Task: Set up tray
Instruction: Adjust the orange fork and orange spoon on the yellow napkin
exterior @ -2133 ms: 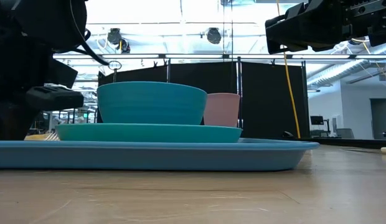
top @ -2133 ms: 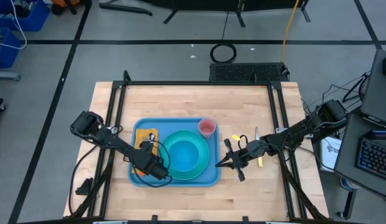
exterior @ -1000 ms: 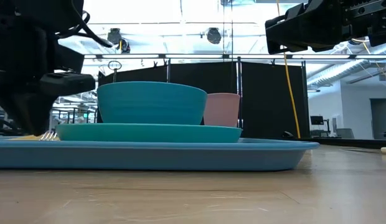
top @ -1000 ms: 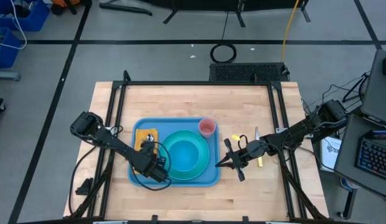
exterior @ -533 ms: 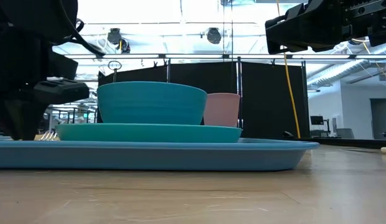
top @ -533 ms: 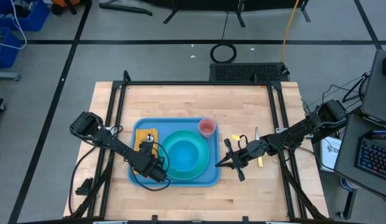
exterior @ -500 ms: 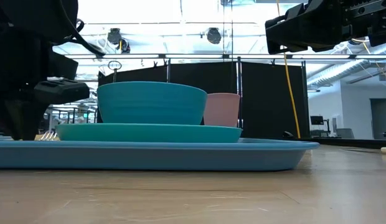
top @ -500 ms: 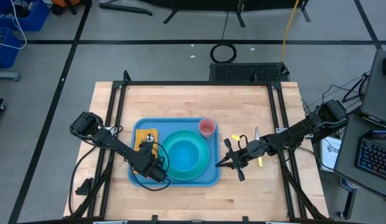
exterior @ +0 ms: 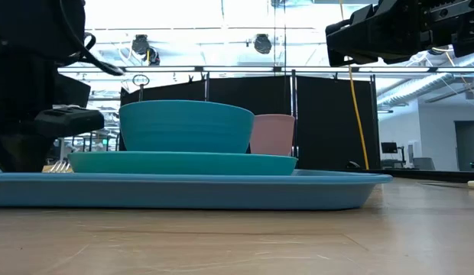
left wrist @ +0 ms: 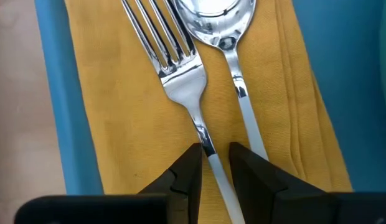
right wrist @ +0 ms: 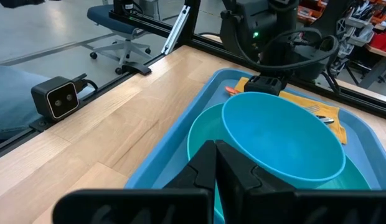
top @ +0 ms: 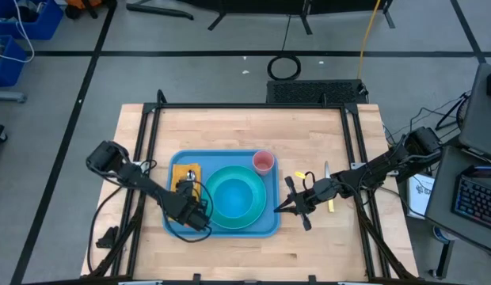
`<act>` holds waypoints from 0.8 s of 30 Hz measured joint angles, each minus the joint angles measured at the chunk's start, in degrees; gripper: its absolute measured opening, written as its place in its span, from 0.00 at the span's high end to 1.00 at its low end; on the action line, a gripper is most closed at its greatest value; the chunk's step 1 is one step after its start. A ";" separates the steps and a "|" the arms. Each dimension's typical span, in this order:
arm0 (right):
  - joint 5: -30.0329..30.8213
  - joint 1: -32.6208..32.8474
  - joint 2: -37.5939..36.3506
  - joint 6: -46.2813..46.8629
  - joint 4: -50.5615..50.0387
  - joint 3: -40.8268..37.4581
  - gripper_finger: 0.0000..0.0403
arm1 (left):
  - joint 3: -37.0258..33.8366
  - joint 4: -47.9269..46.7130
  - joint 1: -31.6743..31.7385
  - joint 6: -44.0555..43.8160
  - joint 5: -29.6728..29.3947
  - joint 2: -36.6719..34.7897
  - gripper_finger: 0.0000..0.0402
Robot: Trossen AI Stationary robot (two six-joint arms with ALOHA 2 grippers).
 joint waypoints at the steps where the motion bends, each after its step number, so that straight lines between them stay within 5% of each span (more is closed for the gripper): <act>1: 0.00 0.00 0.01 -0.17 0.02 0.01 1.00 | 0.31 -0.44 -0.27 0.17 -0.29 0.02 0.78; 13: 0.00 -0.04 -0.01 0.00 -0.14 0.02 1.00 | 1.74 -3.22 -1.26 1.53 -0.04 0.31 0.79; 24: 0.00 -0.04 -0.01 -0.28 -0.14 0.02 1.00 | 1.71 -3.09 -1.44 2.68 -0.45 0.35 0.97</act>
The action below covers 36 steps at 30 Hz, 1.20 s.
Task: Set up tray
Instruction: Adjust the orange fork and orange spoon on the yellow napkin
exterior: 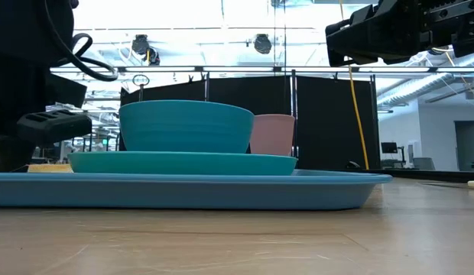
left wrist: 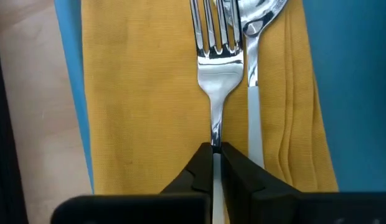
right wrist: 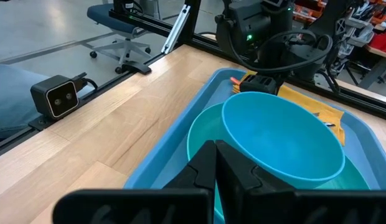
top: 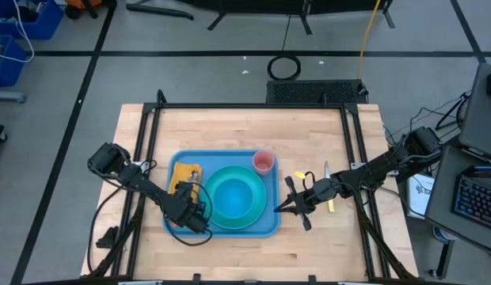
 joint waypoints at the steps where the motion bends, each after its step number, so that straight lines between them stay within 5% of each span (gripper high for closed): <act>1: 0.00 0.00 0.00 0.00 0.00 0.00 1.00 | 0.00 0.31 0.00 -0.13 -0.11 0.00 0.96; 7: 0.00 0.00 0.00 -0.04 0.00 0.00 1.00 | -0.02 2.14 0.57 -1.99 0.25 0.00 0.89; 13: 0.00 0.00 0.00 -0.07 0.01 0.00 1.00 | 0.00 5.80 1.98 -1.37 -1.26 -0.11 0.97; 20: 0.02 0.00 0.00 -0.08 0.00 0.00 1.00 | 0.04 6.49 2.92 -1.59 -2.03 -0.11 0.92; 36: 0.02 -0.02 0.00 -0.08 -0.02 -0.02 1.00 | 0.02 6.03 2.38 -0.78 -3.54 -0.37 0.97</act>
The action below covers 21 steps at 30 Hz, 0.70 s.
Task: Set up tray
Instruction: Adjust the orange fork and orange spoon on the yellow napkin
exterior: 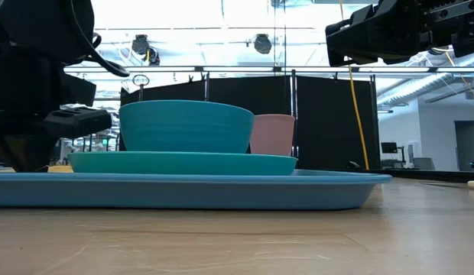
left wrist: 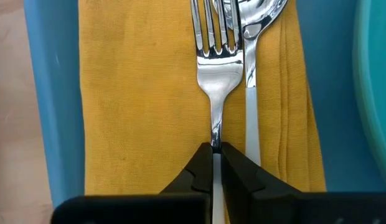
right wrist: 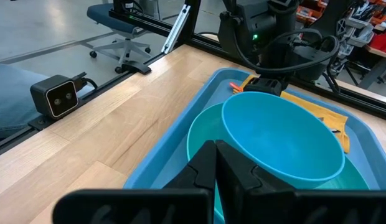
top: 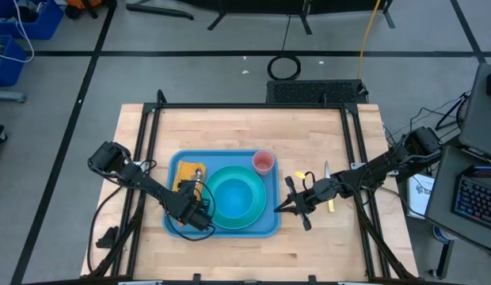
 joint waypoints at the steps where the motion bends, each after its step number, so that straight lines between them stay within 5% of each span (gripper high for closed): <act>1: 0.00 0.02 0.00 -0.01 0.00 0.00 1.00 | 0.00 0.00 0.00 0.19 0.00 0.00 0.97; 21: 0.00 0.00 0.00 0.01 -0.15 0.00 1.00 | 3.23 -5.78 0.00 2.29 -0.63 -0.02 0.99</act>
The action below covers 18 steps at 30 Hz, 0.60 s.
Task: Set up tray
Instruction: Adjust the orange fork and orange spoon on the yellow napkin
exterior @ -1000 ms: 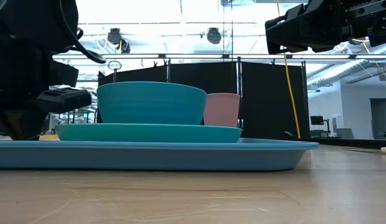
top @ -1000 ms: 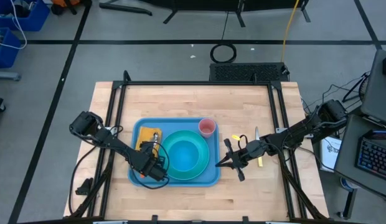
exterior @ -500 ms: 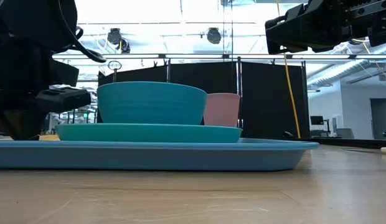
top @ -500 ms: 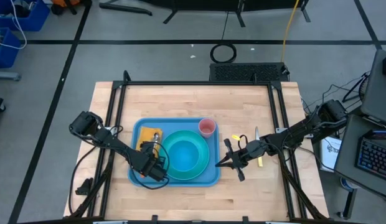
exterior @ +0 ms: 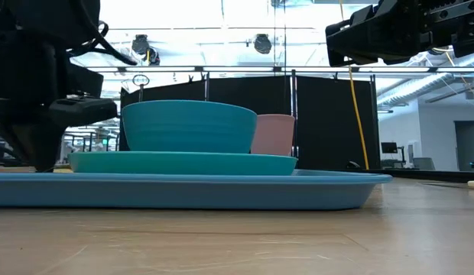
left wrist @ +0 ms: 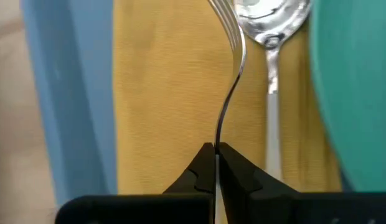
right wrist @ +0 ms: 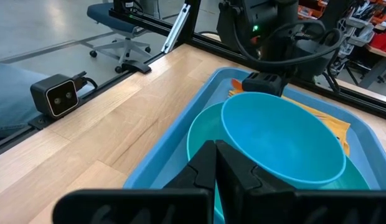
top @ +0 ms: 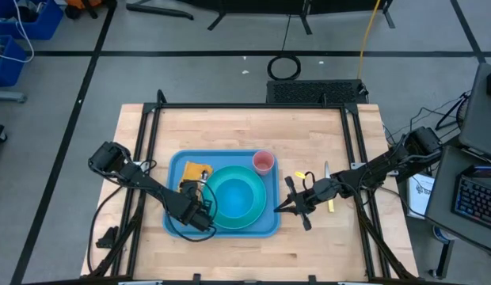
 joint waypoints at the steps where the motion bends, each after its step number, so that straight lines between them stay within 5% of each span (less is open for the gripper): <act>1: 0.00 0.02 0.00 0.00 -0.04 0.00 1.00 | 0.00 -0.58 0.00 0.01 0.28 0.00 0.99; 18: 0.00 0.00 0.01 0.00 -0.08 0.00 1.00 | 0.02 -8.52 0.59 -1.24 2.29 -0.07 0.99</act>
